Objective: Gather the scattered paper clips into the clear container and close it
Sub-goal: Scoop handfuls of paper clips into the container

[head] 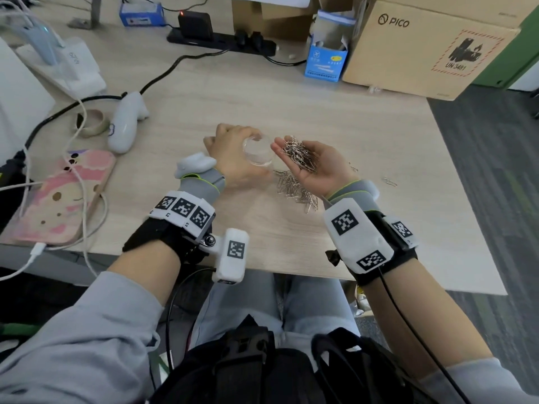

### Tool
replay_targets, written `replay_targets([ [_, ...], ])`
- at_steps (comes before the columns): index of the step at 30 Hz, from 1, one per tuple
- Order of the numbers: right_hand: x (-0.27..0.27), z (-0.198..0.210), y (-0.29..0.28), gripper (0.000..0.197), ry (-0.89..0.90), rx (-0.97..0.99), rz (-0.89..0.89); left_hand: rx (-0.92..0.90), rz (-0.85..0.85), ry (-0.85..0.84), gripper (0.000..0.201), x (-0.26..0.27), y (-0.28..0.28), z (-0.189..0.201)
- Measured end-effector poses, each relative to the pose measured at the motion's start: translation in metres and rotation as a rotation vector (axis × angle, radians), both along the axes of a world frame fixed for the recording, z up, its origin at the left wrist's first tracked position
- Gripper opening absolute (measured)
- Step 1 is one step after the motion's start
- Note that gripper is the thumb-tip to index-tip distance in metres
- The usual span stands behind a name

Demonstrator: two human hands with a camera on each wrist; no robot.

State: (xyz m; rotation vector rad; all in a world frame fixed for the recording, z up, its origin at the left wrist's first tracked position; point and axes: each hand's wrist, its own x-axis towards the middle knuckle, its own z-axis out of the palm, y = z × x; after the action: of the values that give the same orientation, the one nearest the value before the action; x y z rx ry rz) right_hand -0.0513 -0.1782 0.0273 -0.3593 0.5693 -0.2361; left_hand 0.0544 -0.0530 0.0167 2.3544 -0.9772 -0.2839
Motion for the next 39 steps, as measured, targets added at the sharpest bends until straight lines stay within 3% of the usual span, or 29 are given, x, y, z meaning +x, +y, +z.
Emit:
replay_targets([
  [4, 0.004, 0.012, 0.004, 0.03, 0.009, -0.076, 0.051, 0.003, -0.023, -0.117, 0.063, -0.002, -0.009, 0.005],
  [12, 0.015, 0.019, 0.005, 0.024, 0.126, -0.191, 0.155, 0.063, -0.052, -0.104, 0.066, -0.007, -0.015, 0.003],
  [24, 0.017, 0.037, 0.007, 0.035, 0.239, -0.445, 0.302, 0.005, -0.03, 0.028, 0.08, -0.005, -0.013, -0.003],
  [39, 0.017, 0.027, 0.012, 0.027, 0.235, -0.614, 0.437, -0.117, -0.005, 0.177, 0.064, -0.003, -0.001, -0.016],
])
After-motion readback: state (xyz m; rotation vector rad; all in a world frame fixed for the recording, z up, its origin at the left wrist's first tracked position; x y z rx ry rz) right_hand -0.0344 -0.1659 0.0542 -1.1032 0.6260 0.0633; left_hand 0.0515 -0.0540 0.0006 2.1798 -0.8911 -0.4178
